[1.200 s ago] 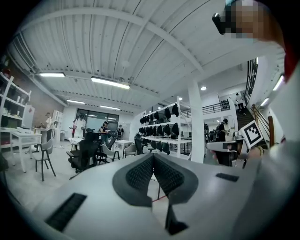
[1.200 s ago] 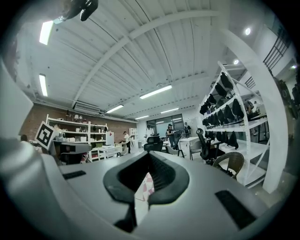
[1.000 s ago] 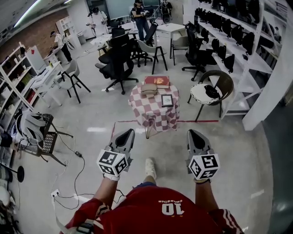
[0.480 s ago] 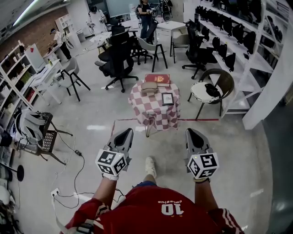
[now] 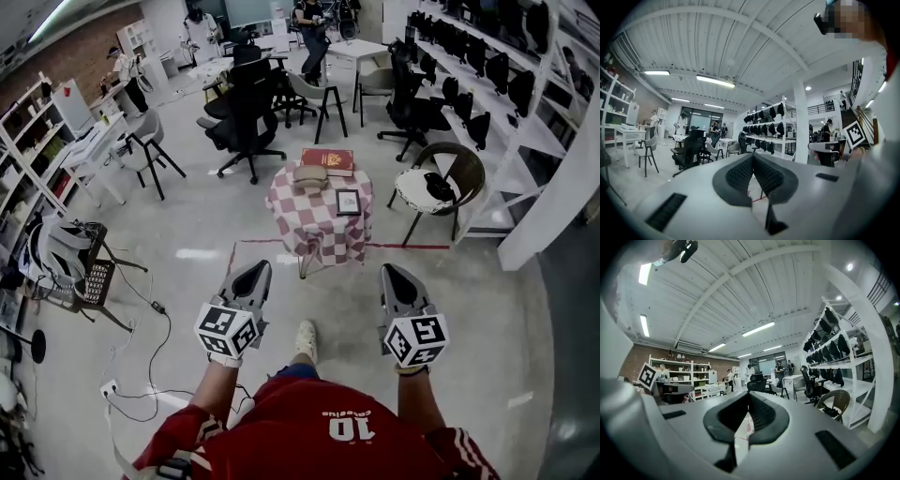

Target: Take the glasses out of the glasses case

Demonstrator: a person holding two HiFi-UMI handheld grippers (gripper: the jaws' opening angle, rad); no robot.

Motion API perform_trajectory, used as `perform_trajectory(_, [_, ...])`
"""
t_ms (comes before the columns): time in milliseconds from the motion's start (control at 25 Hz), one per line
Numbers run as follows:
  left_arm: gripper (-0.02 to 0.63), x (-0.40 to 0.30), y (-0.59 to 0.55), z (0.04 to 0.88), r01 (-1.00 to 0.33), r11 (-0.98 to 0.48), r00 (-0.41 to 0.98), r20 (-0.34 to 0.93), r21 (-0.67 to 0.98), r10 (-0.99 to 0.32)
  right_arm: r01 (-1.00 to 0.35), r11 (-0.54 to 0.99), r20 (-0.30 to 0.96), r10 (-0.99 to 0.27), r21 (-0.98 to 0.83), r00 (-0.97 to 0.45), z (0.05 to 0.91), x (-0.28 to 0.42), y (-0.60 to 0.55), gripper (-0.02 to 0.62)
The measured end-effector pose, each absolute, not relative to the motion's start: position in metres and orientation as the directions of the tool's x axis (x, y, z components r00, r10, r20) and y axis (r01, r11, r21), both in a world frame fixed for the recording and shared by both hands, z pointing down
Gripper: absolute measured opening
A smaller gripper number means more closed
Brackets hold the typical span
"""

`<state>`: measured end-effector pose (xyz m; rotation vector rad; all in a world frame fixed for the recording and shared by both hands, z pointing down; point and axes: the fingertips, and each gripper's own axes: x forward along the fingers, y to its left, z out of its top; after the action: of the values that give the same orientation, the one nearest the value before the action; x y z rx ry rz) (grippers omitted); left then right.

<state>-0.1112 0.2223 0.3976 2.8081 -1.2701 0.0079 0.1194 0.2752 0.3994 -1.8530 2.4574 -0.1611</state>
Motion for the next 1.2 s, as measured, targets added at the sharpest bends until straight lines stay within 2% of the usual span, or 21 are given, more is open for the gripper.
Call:
perform_trajectory(480, [0.008,-0.120,0.156,0.416,-0.757,-0.650,0.654,0.057,0.075,-0.755,-0.948,0.298,0.072,-0.949,-0.113,-0.307,0.418,0.107,0.203,0.015])
perform_trajectory(1200, [0.008,-0.144,-0.080,0.399,-0.721,-0.691,0.693,0.079,0.052,-0.717,-0.949,0.289,0.085,-0.950,-0.124,-0.300,0.398,0.074,-0.026,0.015])
